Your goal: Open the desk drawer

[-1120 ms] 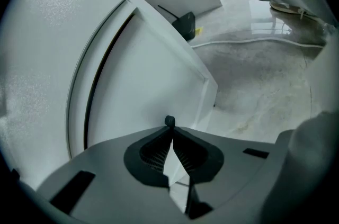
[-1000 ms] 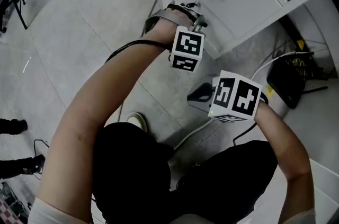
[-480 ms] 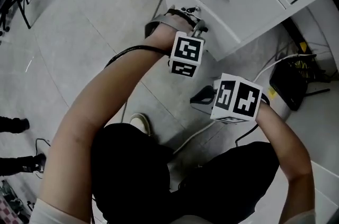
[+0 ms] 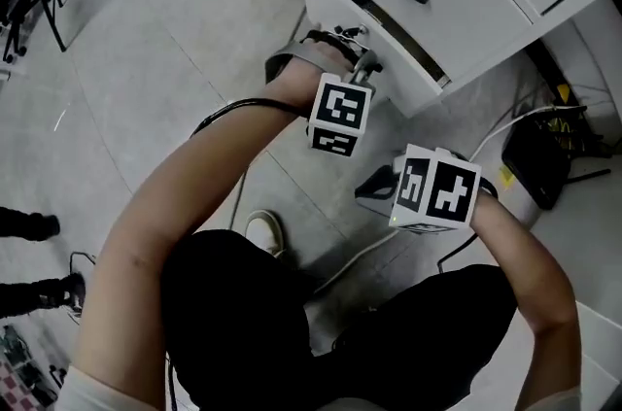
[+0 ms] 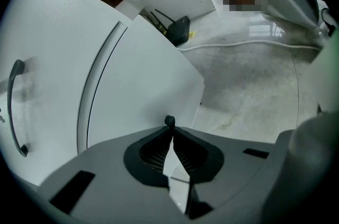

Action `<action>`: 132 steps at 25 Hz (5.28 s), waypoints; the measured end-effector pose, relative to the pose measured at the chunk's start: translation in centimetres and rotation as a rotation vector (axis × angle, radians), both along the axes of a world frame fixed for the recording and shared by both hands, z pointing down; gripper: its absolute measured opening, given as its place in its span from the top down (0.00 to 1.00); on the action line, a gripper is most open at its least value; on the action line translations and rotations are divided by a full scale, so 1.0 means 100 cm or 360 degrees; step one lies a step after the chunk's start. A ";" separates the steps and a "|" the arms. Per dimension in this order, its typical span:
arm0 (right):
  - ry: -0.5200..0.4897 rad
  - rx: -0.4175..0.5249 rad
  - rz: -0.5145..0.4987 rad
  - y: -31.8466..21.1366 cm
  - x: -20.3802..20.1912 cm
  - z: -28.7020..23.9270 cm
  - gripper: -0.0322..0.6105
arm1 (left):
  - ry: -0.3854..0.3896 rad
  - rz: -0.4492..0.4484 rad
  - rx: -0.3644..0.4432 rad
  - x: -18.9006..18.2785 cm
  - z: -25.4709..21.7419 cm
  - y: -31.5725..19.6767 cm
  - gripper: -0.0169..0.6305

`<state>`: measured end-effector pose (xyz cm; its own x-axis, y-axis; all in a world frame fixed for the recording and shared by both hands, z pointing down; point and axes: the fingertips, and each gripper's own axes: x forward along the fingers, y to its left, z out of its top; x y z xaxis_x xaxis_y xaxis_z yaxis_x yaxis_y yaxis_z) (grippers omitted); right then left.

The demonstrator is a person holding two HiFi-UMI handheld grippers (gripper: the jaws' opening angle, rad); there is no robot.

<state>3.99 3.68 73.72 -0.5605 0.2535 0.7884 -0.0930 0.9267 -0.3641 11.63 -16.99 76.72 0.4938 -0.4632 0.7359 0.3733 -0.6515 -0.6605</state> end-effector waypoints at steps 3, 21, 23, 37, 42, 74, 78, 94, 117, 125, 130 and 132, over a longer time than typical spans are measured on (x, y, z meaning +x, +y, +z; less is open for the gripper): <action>0.0008 0.0020 -0.0003 -0.003 -0.001 0.001 0.93 | -0.0008 -0.0003 -0.0008 -0.004 0.000 0.003 0.94; 0.0044 0.0033 -0.0127 0.011 -0.009 -0.001 0.93 | -0.0027 -0.0012 -0.0015 -0.033 0.001 0.022 0.94; 0.0046 0.0032 -0.0134 0.011 -0.010 0.000 0.93 | -0.0030 -0.0015 -0.0016 -0.037 0.001 0.024 0.94; 0.0035 0.0026 -0.0197 0.016 -0.018 0.000 0.93 | -0.0056 -0.0022 -0.0020 -0.058 0.000 0.035 0.94; 0.0035 0.0030 -0.0209 0.017 -0.020 0.000 0.93 | -0.0060 -0.0036 -0.0036 -0.065 0.000 0.039 0.94; 0.0031 0.0020 -0.0296 0.023 -0.033 -0.001 0.93 | -0.0103 -0.0001 -0.0081 -0.090 -0.001 0.062 0.97; 0.0012 0.0024 -0.0314 0.023 -0.038 -0.003 0.93 | -0.0164 0.0021 -0.0091 -0.102 0.009 0.070 0.97; 0.0003 0.0014 -0.0316 0.023 -0.040 -0.005 0.93 | -0.0039 -0.0416 -0.0678 -0.122 0.037 0.081 0.97; -0.0017 -0.0037 -0.0104 0.011 -0.045 0.001 0.93 | 0.0109 -0.0879 -0.1393 -0.129 0.071 0.096 0.97; -0.0060 0.0037 0.0107 -0.013 -0.055 0.009 0.93 | 0.0298 -0.1142 -0.1575 -0.122 0.073 0.085 0.97; -0.0091 0.0048 0.0238 -0.025 -0.060 0.009 0.93 | 0.0319 -0.1302 -0.1523 -0.130 0.082 0.078 0.97; -0.0118 0.0067 0.0299 -0.030 -0.064 0.005 0.93 | 0.0345 -0.1361 -0.1576 -0.128 0.085 0.076 0.97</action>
<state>-2.40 0.67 74.26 -0.6517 0.1068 0.7509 -0.2402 0.9101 -0.3378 -1.12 -9.36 85.18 0.4664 -0.0019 0.8846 -0.4449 -0.8648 0.2328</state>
